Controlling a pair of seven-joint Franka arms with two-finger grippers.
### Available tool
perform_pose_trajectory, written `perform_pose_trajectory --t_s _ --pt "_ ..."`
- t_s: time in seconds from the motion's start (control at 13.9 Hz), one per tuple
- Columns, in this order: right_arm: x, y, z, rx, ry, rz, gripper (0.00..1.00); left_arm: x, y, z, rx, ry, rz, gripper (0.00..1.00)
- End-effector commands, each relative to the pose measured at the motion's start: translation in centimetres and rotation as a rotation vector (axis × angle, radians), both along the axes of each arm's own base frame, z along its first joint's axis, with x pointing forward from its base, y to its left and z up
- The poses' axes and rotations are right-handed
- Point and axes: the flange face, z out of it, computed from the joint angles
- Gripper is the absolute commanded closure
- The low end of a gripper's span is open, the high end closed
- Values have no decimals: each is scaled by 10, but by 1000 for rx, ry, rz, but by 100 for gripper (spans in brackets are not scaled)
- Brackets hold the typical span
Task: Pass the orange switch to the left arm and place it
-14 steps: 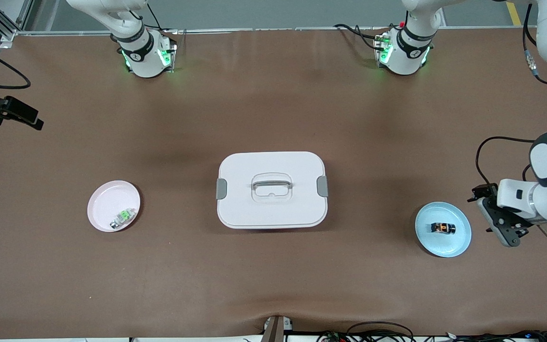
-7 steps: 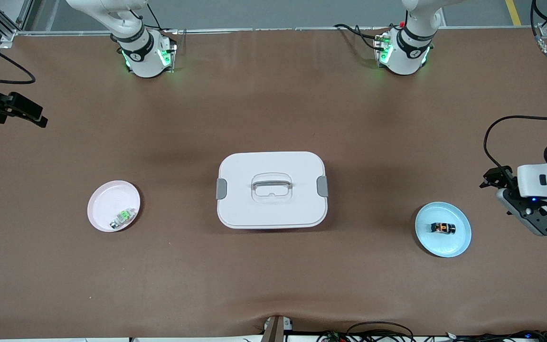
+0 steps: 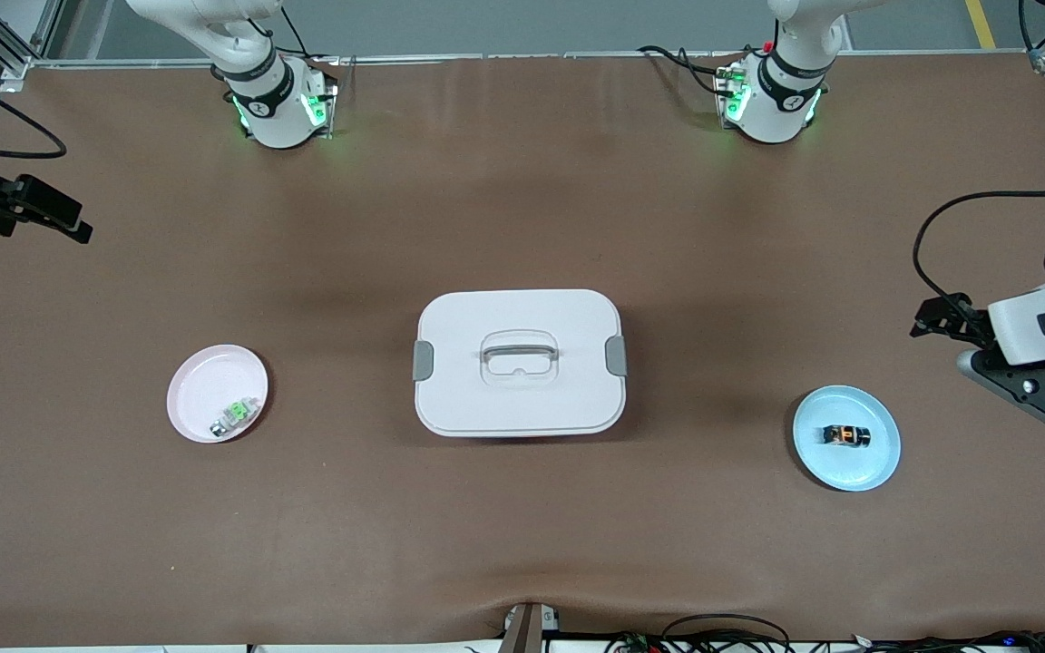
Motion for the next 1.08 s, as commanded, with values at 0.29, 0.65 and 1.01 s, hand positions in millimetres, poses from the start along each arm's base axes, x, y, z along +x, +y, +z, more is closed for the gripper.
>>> perform_pose_trajectory --t_s 0.29,0.65,1.01 --pt "-4 7 9 5 -27 80 0 -26 -30 41 60 15 373 0" --pt "-4 8 9 4 -28 82 0 -33 -61 56 84 -4 559 0" --pt "-3 6 10 5 -39 78 0 -33 -56 64 121 -36 585 0"
